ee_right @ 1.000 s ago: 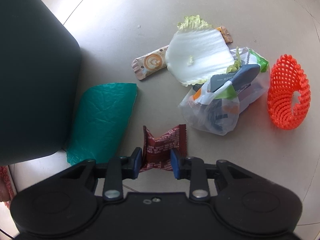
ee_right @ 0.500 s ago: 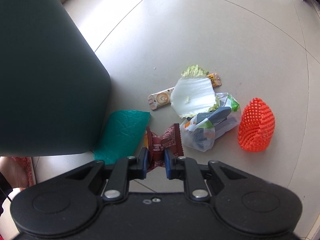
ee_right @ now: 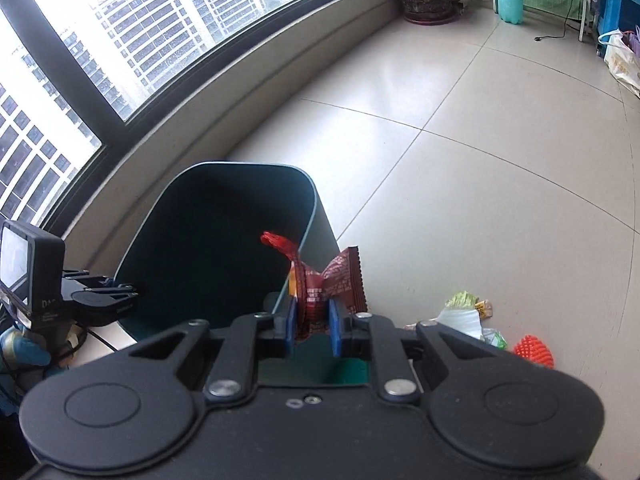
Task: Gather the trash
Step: 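Carry the brown wrapper into the teal bin and open the right gripper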
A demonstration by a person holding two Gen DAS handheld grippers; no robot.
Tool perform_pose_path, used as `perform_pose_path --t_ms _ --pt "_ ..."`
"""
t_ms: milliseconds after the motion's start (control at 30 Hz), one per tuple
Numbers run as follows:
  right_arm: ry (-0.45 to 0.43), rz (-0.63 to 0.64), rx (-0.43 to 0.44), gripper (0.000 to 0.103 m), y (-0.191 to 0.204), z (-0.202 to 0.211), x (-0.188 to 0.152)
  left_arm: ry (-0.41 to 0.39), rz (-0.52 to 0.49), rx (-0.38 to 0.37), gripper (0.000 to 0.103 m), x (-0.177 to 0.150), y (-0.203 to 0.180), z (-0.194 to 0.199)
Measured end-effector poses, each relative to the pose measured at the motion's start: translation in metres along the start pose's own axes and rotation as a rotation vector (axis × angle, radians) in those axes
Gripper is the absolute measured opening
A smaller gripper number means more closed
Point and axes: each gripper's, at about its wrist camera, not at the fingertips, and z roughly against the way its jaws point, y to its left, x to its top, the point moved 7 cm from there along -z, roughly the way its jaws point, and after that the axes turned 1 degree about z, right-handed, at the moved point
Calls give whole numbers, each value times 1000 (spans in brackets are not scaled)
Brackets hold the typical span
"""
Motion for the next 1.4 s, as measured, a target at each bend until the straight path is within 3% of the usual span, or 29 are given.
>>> perform_pose_path --t_ms 133,300,567,767,1133,1333,1400 --pt "2 60 55 15 37 -14 15 -4 2 -5 16 0 1 0" --pt "67 98 59 15 60 -62 19 -8 -1 -9 16 -1 1 1" --pt "183 141 5 15 75 -129 4 -17 -3 -3 16 -1 0 2" --pt "234 166 -29 17 76 -152 -7 -18 -8 -7 18 -1 -1 3" --pt "221 145 -22 26 71 -143 -8 -19 -4 -11 20 0 0 3" --pt "163 156 23 28 70 -106 -4 -20 -8 -3 20 -1 0 3" --pt "135 152 35 35 67 -89 -4 -21 -9 -3 20 -1 -1 3"
